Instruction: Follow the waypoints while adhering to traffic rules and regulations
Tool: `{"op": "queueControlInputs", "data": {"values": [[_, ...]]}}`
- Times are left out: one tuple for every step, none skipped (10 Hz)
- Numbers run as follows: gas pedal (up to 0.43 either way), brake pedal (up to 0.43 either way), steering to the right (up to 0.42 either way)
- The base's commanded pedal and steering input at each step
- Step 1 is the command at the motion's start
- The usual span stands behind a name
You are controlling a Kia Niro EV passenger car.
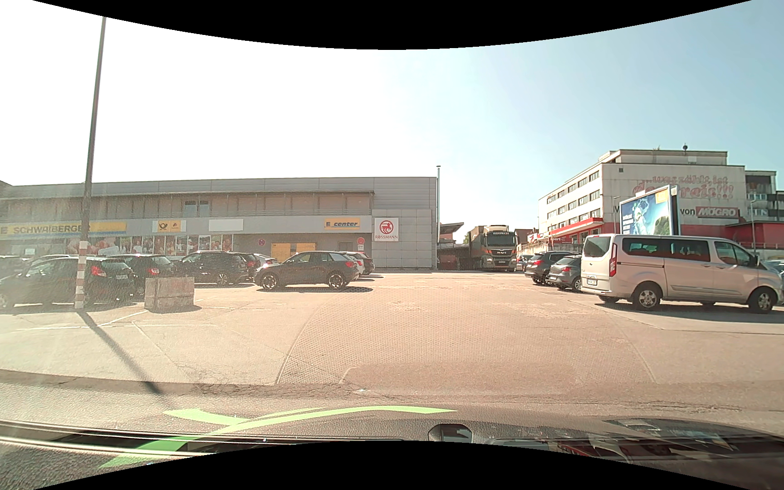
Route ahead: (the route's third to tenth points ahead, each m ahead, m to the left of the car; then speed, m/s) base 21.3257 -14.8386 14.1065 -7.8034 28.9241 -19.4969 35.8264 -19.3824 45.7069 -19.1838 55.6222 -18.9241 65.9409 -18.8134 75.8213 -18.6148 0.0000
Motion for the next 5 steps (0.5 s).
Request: {"op": "queueControlInputs", "data": {"values": [[0.000, 0.421, -0.055], [0.000, 0.421, -0.055], [0.000, 0.421, -0.055], [0.000, 0.421, -0.055], [0.000, 0.421, -0.055]]}}
